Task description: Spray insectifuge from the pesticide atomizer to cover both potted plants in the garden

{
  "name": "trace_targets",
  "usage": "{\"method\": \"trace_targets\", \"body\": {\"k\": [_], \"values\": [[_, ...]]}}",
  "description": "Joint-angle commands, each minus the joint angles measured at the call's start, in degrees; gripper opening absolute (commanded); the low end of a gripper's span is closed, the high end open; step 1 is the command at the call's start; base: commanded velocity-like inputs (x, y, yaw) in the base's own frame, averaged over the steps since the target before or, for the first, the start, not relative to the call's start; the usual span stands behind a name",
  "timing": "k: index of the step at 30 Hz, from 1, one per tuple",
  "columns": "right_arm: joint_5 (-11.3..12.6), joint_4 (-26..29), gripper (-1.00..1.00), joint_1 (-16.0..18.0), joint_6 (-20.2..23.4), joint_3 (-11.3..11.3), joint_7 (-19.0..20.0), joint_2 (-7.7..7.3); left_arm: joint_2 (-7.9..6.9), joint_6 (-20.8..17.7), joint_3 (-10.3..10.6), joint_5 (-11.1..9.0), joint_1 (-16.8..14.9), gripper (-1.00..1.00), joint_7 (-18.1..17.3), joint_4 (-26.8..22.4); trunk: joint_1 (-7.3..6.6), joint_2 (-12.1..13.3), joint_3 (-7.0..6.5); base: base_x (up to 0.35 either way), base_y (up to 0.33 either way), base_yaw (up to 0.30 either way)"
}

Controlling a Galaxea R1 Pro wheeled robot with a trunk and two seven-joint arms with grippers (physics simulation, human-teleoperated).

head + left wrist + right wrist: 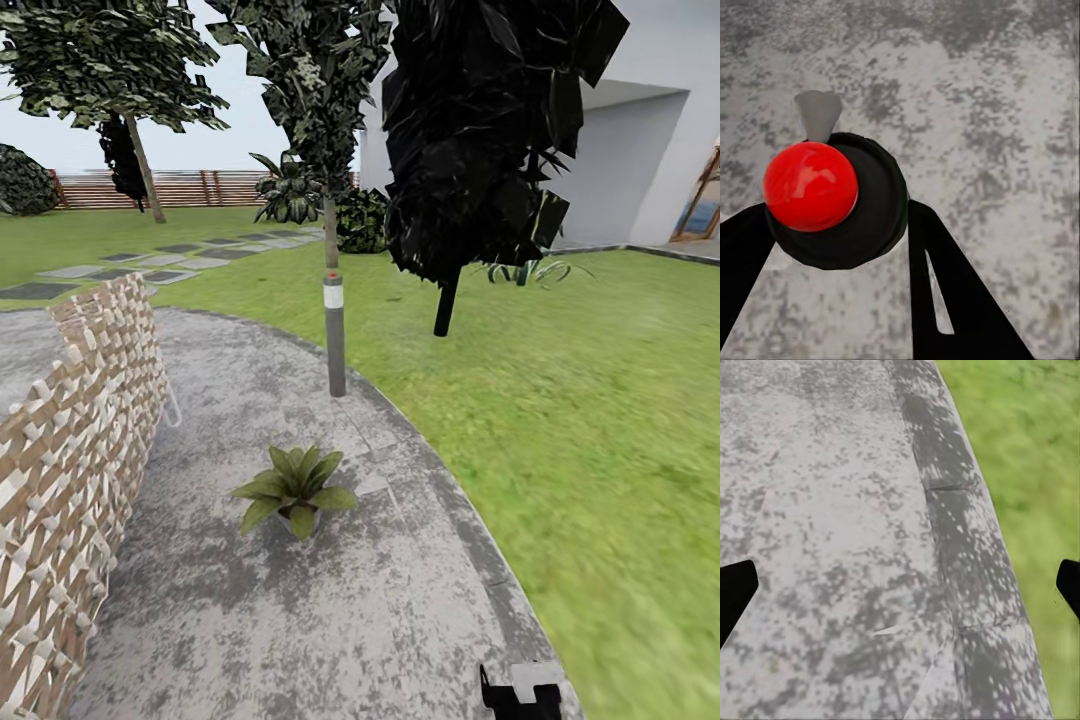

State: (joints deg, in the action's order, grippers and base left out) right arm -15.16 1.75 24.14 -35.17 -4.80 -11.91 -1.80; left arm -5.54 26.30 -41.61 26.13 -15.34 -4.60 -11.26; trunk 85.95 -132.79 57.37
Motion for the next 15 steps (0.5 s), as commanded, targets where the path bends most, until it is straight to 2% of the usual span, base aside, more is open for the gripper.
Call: {"method": "trace_targets", "body": {"k": [1, 9, 15], "values": [[-0.67, -0.07, 1.00, 0.03, -0.15, -0.41, -0.16, -0.02, 0.00, 0.15, -0.49, 0.06, -0.04, -1.00, -0.50, 0.01, 0.01, -0.02, 0.05, 0.239, -0.163, 0.005], [-0.59, 0.01, 1.00, 0.03, -0.15, -0.38, -0.30, 0.12, 0.00, 0.15, -0.49, 0.06, -0.04, -1.00, -0.50, 0.01, 0.01, -0.02, 0.05, 0.240, -0.165, 0.001], [-0.48, 0.01, 1.00, 0.03, -0.07, -0.44, -0.39, 0.22, 0.00, 0.15, -0.49, 0.06, -0.04, -1.00, -0.50, 0.01, 0.01, -0.02, 0.05, 0.187, -0.177, 0.265]]}}
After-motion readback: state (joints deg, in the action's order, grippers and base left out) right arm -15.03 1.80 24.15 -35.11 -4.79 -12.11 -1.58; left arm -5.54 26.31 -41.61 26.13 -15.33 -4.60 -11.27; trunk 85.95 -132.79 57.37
